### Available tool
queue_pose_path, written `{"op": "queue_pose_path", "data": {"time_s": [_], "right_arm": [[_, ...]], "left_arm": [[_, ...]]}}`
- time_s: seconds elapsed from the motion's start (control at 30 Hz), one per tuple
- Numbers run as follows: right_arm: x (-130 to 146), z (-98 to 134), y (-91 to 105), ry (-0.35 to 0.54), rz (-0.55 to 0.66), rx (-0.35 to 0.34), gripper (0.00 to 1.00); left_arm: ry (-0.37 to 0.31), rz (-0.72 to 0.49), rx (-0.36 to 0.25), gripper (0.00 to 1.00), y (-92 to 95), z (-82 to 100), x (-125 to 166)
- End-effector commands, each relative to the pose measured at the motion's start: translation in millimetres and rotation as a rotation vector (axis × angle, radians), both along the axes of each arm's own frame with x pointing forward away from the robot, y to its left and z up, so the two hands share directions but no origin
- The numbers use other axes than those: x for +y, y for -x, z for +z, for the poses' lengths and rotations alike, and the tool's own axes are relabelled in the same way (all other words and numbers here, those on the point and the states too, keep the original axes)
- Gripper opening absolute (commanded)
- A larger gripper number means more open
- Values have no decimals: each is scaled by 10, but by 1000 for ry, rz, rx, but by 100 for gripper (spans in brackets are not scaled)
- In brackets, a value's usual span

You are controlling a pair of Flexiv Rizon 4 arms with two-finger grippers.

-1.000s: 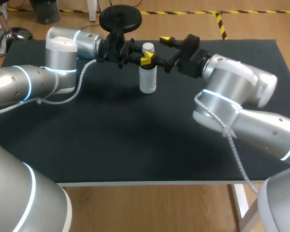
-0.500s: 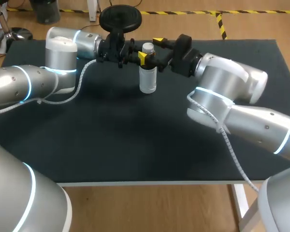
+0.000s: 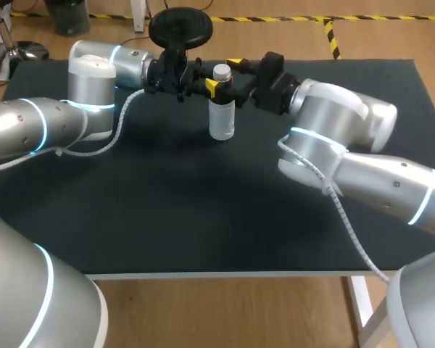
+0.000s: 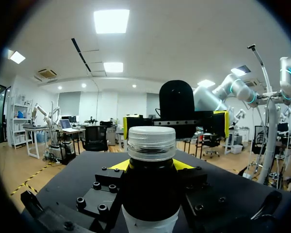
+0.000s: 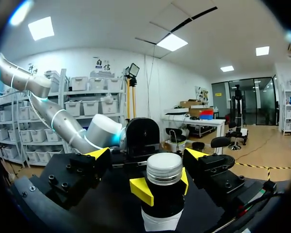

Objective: Unscrew the bottle cap

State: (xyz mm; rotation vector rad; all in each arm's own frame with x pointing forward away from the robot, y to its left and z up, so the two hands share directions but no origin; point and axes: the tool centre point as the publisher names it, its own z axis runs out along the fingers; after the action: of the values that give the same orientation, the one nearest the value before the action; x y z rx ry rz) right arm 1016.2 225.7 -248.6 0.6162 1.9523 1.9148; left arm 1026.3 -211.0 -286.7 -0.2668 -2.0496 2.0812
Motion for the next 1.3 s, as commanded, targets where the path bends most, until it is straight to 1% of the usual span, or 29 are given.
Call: {"op": "queue_pose_path", "data": {"time_s": [0.03,0.2,0.37,0.6,1.13,1.2,1.3], "right_arm": [[24,-18,-53,7,-12,-8,100],[51,-16,-74,20,-40,-24,100],[75,-13,-90,29,-82,-26,100],[115,-21,-120,28,-108,-30,100],[109,-45,-128,13,-121,-23,100],[106,-53,-124,13,-121,-23,86],[99,-65,-124,11,-121,-20,78]], "left_arm": [[-4,4,-1,0,19,19,0],[-4,4,-1,0,19,19,0],[-4,4,-1,0,19,19,0],[-4,4,-1,0,19,19,0],[-4,4,-1,0,19,19,0],[-4,4,-1,0,19,19,0],[-4,4,-1,0,19,19,0]]}}
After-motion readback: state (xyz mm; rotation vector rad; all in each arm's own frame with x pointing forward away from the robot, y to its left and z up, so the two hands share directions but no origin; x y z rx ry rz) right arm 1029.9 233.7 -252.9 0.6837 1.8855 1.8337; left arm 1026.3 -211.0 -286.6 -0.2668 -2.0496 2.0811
